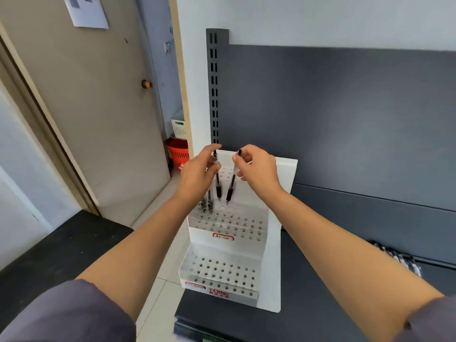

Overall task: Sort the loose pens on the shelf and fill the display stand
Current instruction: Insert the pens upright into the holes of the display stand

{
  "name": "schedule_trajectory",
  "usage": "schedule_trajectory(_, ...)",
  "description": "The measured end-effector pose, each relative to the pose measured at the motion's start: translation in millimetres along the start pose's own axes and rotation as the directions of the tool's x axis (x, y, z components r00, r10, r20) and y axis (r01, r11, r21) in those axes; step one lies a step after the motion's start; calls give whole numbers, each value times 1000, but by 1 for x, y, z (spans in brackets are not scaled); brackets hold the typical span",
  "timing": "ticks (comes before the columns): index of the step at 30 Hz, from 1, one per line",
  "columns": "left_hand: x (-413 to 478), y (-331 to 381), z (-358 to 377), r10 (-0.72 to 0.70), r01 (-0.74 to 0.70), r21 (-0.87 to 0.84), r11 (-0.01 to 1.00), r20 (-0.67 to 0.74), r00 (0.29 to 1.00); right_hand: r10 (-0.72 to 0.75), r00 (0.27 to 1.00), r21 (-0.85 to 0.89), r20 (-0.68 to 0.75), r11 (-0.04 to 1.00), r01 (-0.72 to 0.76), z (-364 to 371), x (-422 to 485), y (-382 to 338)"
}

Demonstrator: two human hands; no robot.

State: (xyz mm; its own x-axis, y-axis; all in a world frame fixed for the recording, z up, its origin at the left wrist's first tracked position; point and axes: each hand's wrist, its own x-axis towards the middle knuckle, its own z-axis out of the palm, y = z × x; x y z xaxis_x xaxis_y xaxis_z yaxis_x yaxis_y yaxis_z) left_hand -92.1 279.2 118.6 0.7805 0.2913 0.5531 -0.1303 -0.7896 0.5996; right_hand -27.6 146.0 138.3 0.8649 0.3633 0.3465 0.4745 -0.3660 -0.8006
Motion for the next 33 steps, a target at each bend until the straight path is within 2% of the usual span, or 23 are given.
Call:
schedule_trajectory(7, -6, -6, -3, -5, 3, 38, 999, 61, 998, -16, 1000, -52, 13, 999, 17, 12, 2, -3)
schedule_trajectory(12, -8, -14, 6, 53, -81, 309, 948, 97, 994, -89, 994, -404, 58, 909, 104, 21, -3, 0)
schedule_trajectory(14, -8, -16, 8, 45, -73, 347, 935, 86, 995, -90, 989, -458, 119, 879, 135, 23, -6, 4)
schedule_trajectory(19, -5, -22, -2, 29, -72, 273, 959, 160, 987, -83, 969, -345, 234, 924, 162, 21, 0, 5)
schedule_trajectory(23, -2, -24, -9, 11, -60, 240, 969, 198, 980, -59, 964, -151, 260, 983, 101, 17, 3, 3)
schedule_trajectory(29, -3, -19, -9, 10, -42, 194, 980, 160, 987, -136, 958, -410, 252, 882, 233, 18, 5, 2)
schedule_trajectory(33, -2, -19, -9, 7, -36, 197, 980, 145, 989, -174, 951, -412, 256, 870, 270, 20, 1, 3)
